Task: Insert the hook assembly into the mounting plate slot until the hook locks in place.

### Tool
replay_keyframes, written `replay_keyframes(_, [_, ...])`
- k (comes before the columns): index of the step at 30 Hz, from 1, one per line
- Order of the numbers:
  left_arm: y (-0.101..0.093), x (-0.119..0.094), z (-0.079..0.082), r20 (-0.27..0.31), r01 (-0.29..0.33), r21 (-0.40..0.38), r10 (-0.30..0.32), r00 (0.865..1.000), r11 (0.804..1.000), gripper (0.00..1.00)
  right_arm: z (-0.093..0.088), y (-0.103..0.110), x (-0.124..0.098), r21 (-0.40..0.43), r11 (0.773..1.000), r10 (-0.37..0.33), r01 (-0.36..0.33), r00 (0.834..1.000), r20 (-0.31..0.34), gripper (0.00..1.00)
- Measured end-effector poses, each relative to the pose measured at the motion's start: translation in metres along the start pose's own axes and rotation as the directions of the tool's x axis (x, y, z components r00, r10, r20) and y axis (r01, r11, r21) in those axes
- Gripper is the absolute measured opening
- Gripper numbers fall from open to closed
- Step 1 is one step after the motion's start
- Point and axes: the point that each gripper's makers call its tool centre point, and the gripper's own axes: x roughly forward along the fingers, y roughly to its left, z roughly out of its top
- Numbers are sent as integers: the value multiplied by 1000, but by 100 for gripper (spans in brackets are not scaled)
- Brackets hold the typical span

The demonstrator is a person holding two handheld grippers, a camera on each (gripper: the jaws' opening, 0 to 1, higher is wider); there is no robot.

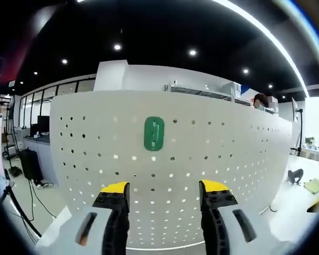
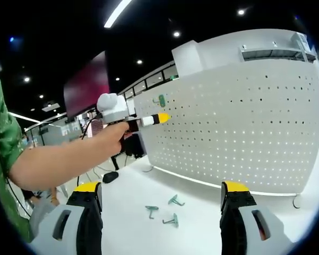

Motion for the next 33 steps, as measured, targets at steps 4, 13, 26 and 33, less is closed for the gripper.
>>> replay_keyframes(4, [-2,-7,-11,-18,5,-1,-5,1000,1000,52,-1,3,0,0,1000,4,-4,1000,-2,95])
replay_keyframes(13, [-6,-28,-35,-60,15,5,-15,998,1000,51,-5,10,-2,-1,1000,11,-11,1000,-5,94])
replay_keyframes(26, [-13,-57,-62,-116,39,24,-36,993,999,49,-10,21,-7,-1,1000,20,-20,1000,-5,94])
replay_keyframes(33, [-18,-69,-73,-141,61,41,-54,988,997,49,-12,25,-12,-3,1000,20,-20,1000,-2,94])
